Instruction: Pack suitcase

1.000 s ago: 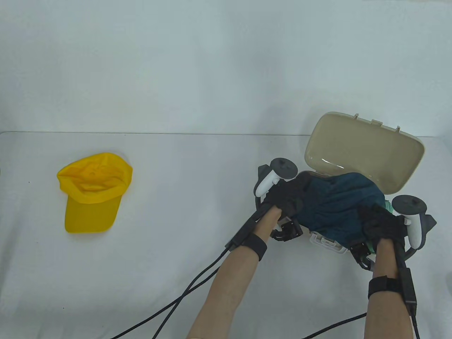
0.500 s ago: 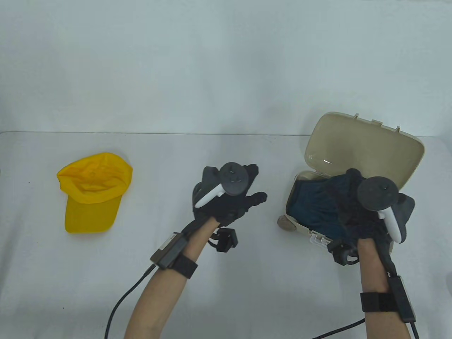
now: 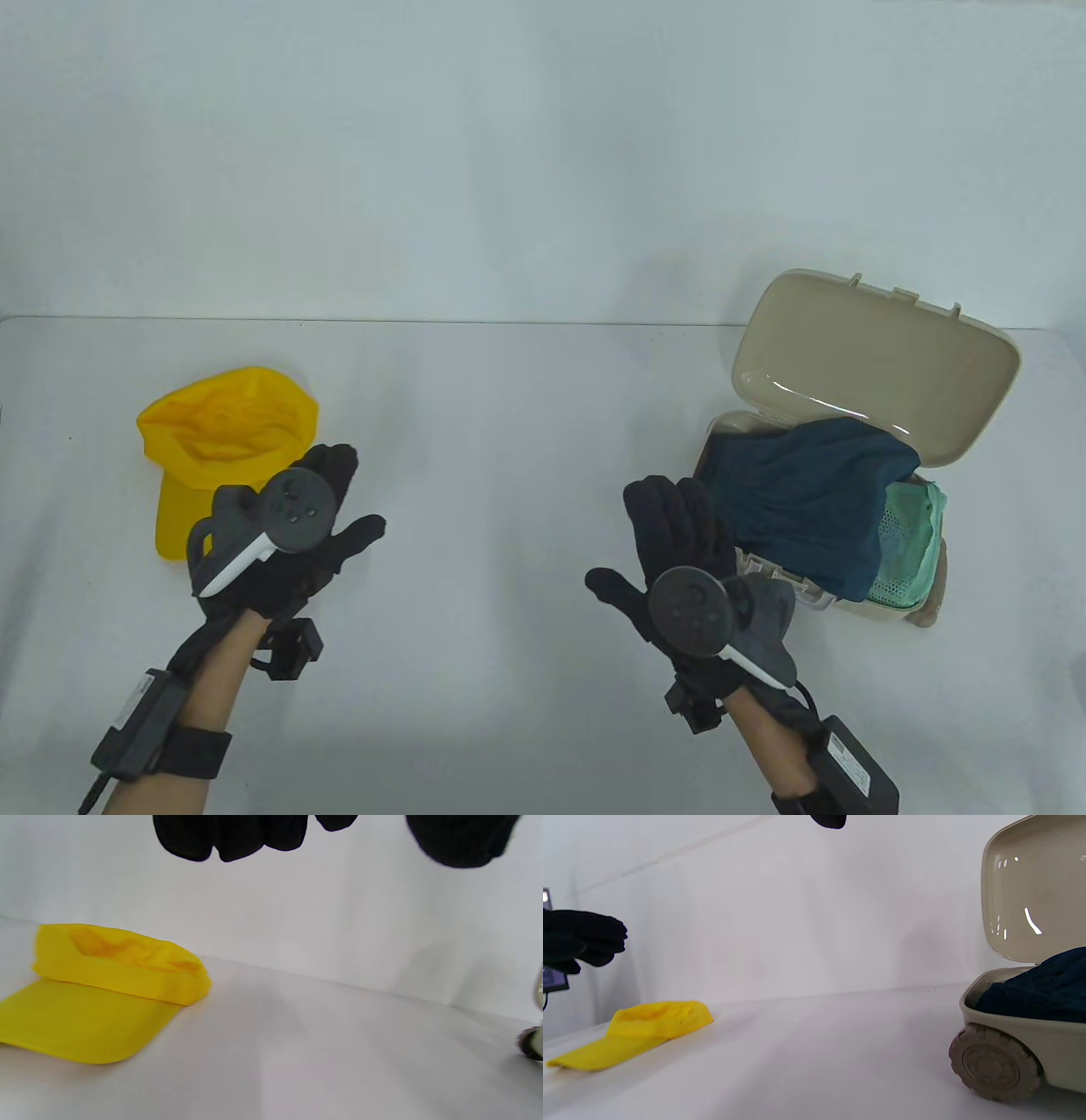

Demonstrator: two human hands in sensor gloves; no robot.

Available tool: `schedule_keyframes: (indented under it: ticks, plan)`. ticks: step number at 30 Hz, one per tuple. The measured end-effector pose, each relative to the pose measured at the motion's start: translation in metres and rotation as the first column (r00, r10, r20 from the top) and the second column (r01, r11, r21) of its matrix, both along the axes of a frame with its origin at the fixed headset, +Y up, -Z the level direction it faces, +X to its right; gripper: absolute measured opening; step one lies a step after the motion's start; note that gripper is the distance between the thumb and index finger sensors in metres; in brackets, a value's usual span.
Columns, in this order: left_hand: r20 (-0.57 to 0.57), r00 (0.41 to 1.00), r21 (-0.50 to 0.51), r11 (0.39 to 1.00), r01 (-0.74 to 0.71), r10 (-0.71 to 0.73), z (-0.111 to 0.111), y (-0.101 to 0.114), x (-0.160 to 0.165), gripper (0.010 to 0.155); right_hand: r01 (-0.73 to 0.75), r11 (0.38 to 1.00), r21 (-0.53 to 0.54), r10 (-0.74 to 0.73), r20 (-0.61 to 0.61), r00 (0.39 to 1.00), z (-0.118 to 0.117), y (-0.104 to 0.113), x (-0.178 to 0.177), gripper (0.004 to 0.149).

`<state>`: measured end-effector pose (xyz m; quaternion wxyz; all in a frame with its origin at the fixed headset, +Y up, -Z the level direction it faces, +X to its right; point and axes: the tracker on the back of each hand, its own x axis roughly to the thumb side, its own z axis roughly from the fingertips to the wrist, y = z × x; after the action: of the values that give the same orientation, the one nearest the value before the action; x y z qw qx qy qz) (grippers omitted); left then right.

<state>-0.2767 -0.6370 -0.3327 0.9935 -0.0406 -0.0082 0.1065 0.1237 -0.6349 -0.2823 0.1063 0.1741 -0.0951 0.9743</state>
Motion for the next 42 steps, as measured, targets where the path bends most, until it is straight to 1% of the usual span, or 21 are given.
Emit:
schedule_keyframes:
  ticks: [1,3,6,9,10,14,15,18,20,21,22,24,25,28,30,32,35,37,39,40,42]
  plan:
    - [-0.024,1.000,0.012,1.000,0.018,-0.018,0.001,-0.004,-0.012,0.084,-0.032,0.999,-0.007,0.032,-0.014,0.999,0.001,-0.004,-0.003,0.093]
    - [-0.069,0.996,0.018,0.998,0.063,-0.061,0.002,-0.011,-0.032,0.084,-0.050,0.999,-0.015,0.049,-0.022,0.999,0.001,-0.009,-0.005,0.094]
    - [-0.126,0.984,-0.030,0.992,0.125,-0.127,-0.002,-0.023,-0.058,0.086,-0.047,0.998,-0.039,0.046,-0.027,0.999,0.001,-0.014,-0.004,0.094]
    - [-0.163,0.973,-0.133,0.981,0.143,-0.164,-0.012,-0.043,-0.083,0.090,-0.065,0.997,-0.049,0.064,-0.024,0.998,0.001,-0.019,-0.003,0.094]
    - [-0.165,0.969,-0.149,0.976,0.157,-0.181,-0.014,-0.048,-0.087,0.092,-0.063,0.997,-0.054,0.061,-0.024,0.998,0.000,-0.019,-0.003,0.094]
    - [-0.140,0.940,-0.288,0.921,0.263,-0.312,-0.027,-0.074,-0.104,0.099,-0.044,0.995,-0.087,0.042,-0.028,0.999,-0.001,-0.021,-0.003,0.095]
    - [-0.133,0.938,-0.334,0.905,0.262,-0.321,-0.031,-0.080,-0.107,0.100,-0.050,0.995,-0.087,0.047,-0.028,0.998,-0.001,-0.022,-0.003,0.094]
    - [-0.142,0.924,-0.381,0.882,0.279,-0.354,-0.041,-0.094,-0.115,0.101,-0.053,0.994,-0.093,0.050,-0.035,0.998,-0.001,-0.023,-0.004,0.094]
    - [-0.144,0.913,-0.415,0.861,0.293,-0.381,-0.047,-0.102,-0.119,0.100,-0.052,0.994,-0.098,0.048,-0.040,0.998,-0.001,-0.023,-0.004,0.094]
    - [-0.153,0.909,-0.429,0.854,0.293,-0.388,-0.049,-0.107,-0.121,0.097,-0.052,0.994,-0.101,0.048,-0.041,0.998,-0.001,-0.023,-0.005,0.094]
    - [-0.161,0.906,-0.430,0.854,0.293,-0.392,-0.050,-0.111,-0.122,0.090,-0.054,0.993,-0.102,0.050,-0.040,0.998,-0.001,-0.023,-0.005,0.094]
    - [-0.177,0.891,-0.426,0.848,0.314,-0.419,-0.053,-0.120,-0.122,0.083,-0.040,0.993,-0.116,0.036,-0.038,0.999,-0.002,-0.022,-0.003,0.094]
    - [-0.185,0.878,-0.406,0.848,0.341,-0.442,-0.053,-0.122,-0.121,0.080,-0.026,0.992,-0.124,0.021,-0.035,0.999,-0.003,-0.021,-0.001,0.094]
    - [-0.189,0.831,-0.351,0.826,0.441,-0.524,-0.054,-0.121,-0.116,0.072,-0.010,0.991,-0.136,0.005,-0.032,0.999,-0.004,-0.022,0.001,0.094]
    - [-0.212,0.835,-0.328,0.842,0.429,-0.508,-0.054,-0.116,-0.115,0.067,-0.010,0.990,-0.143,0.005,-0.033,0.999,-0.004,-0.023,0.000,0.094]
    - [-0.257,0.848,-0.272,0.877,0.396,-0.463,-0.052,-0.106,-0.115,0.061,-0.016,0.990,-0.141,0.011,-0.038,0.999,-0.004,-0.023,-0.001,0.094]
    - [-0.300,0.858,-0.189,0.908,0.375,-0.417,-0.044,-0.087,-0.113,0.057,-0.011,0.991,-0.136,0.005,-0.039,0.999,-0.003,-0.021,-0.001,0.094]
    - [-0.310,0.860,-0.141,0.914,0.380,-0.405,-0.037,-0.074,-0.110,0.058,0.006,0.990,-0.143,-0.013,-0.043,0.999,-0.002,-0.020,-0.001,0.093]
    - [-0.316,0.875,-0.070,0.928,0.365,-0.368,-0.026,-0.055,-0.102,0.058,0.013,0.989,-0.146,-0.021,-0.050,0.999,-0.002,-0.019,-0.001,0.093]
    - [-0.319,0.878,-0.042,0.931,0.363,-0.357,-0.023,-0.049,-0.099,0.058,0.013,0.989,-0.145,-0.021,-0.052,0.998,-0.001,-0.019,-0.001,0.093]
    - [-0.312,0.886,0.022,0.930,0.367,-0.342,-0.012,-0.028,-0.087,0.058,0.011,0.990,-0.140,-0.019,-0.059,0.998,0.000,-0.018,-0.002,0.093]
